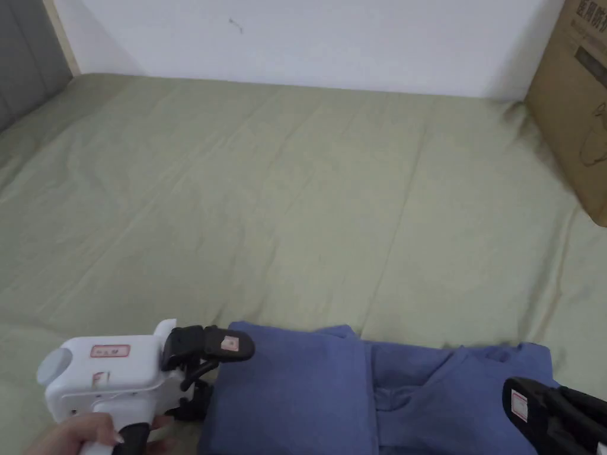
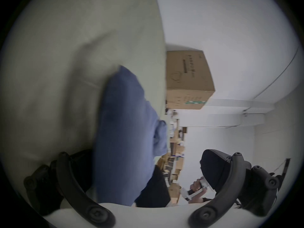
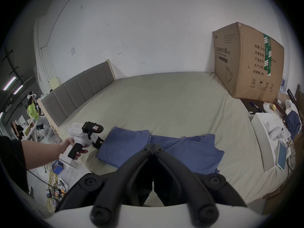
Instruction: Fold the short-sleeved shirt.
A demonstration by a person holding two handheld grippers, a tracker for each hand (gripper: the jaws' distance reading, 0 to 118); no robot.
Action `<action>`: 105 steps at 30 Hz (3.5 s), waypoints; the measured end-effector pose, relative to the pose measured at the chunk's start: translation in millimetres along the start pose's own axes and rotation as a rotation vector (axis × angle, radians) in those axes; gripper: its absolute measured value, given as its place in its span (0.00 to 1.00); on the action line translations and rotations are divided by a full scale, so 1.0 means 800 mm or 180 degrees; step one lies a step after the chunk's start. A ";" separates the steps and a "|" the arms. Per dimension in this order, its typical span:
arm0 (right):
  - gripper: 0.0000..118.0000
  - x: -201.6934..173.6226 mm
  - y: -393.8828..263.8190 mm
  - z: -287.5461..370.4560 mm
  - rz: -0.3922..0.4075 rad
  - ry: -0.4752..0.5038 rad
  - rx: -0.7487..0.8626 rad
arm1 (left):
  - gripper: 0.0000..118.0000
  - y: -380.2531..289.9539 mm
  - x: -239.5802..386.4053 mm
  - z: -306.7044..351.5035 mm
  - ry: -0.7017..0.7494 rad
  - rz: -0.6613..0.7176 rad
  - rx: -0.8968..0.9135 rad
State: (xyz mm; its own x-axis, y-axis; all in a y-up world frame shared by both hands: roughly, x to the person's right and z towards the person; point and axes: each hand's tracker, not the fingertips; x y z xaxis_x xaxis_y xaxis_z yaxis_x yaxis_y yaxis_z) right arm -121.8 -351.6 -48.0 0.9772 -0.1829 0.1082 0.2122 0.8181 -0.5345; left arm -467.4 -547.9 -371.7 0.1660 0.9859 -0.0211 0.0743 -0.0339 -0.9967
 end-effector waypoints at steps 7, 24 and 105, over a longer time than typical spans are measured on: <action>0.00 -0.004 0.001 -0.008 -0.0016 0.0012 0.0004 | 0.91 0.015 -0.001 -0.034 0.0423 -0.0297 -0.0188; 0.00 0.032 -0.014 0.008 -0.0249 0.0132 0.0143 | 0.10 -0.055 0.167 -0.057 0.4619 -0.2370 -0.0102; 0.00 0.022 -0.018 0.066 0.0283 -0.1554 0.1931 | 0.00 -0.302 0.258 -0.079 0.3156 -0.3988 0.3740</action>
State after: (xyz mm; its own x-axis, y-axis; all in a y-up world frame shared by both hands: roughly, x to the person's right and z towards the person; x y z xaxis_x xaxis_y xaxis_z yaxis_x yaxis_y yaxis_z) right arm -107.0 -337.9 6.3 0.8543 0.0427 0.5181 -0.0365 0.9991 -0.0223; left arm -388.9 -346.7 -130.2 0.9688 -0.0658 0.2388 0.0624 0.9978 0.0217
